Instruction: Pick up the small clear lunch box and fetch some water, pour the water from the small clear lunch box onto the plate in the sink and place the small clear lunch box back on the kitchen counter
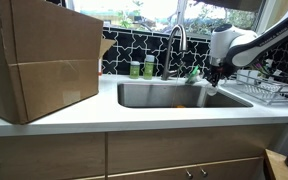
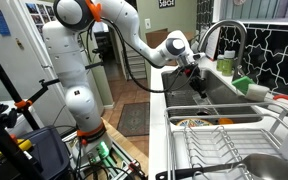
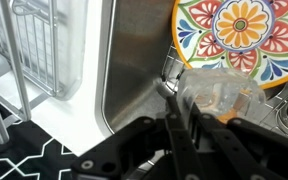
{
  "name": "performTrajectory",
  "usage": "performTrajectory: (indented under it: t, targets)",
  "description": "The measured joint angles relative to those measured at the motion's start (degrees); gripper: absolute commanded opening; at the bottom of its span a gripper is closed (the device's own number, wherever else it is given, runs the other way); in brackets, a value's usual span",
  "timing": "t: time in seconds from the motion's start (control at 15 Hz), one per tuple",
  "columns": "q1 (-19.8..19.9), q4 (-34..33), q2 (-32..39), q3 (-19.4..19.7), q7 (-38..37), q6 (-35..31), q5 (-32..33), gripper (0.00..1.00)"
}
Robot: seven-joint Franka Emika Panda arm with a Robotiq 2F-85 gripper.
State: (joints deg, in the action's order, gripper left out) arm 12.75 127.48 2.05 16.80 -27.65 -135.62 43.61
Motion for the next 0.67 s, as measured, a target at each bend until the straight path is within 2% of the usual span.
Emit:
performTrajectory:
  t: [0.13,0.33,0.67]
  targets:
    - [-0.05,0.06,-0.01,-0.43,-0.28,-0.56,5.46,0.03]
    - [-0.07,0.33,-0.03,-0.83,-3.04,-1.5,17.97,0.03]
    - [-0.1,0.99,-0.31,-1.91,-13.05,-1.73,40.64,0.03]
